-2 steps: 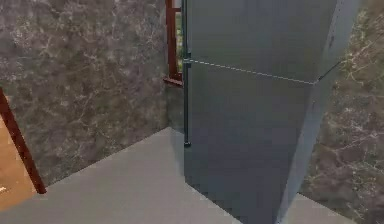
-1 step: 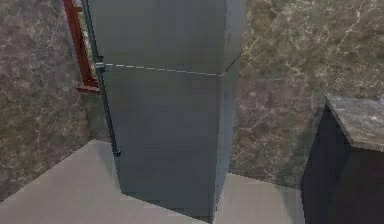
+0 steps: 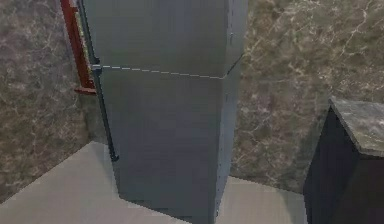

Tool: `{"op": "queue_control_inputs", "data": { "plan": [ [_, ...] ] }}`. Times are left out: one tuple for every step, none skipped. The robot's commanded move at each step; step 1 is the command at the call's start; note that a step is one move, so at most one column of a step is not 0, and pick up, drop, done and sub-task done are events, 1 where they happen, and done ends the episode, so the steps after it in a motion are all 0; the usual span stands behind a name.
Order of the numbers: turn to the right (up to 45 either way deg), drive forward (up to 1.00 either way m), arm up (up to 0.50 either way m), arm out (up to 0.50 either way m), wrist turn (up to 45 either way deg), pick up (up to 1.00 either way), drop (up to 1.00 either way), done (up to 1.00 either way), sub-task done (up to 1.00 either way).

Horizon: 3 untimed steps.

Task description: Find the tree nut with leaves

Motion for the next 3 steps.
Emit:
{"op": "queue_control_inputs", "data": {
  "plan": [
    [45.0, 0.0, 0.0, 0.0, 0.0, 0.0, 0.0, 0.0, 0.0],
    [15.0, 0.0, 0.0, 0.0, 0.0, 0.0, 0.0, 0.0, 0.0],
    [0.0, 0.5, 0.0, 0.0, 0.0, 0.0, 0.0, 0.0, 0.0]
  ]
}}
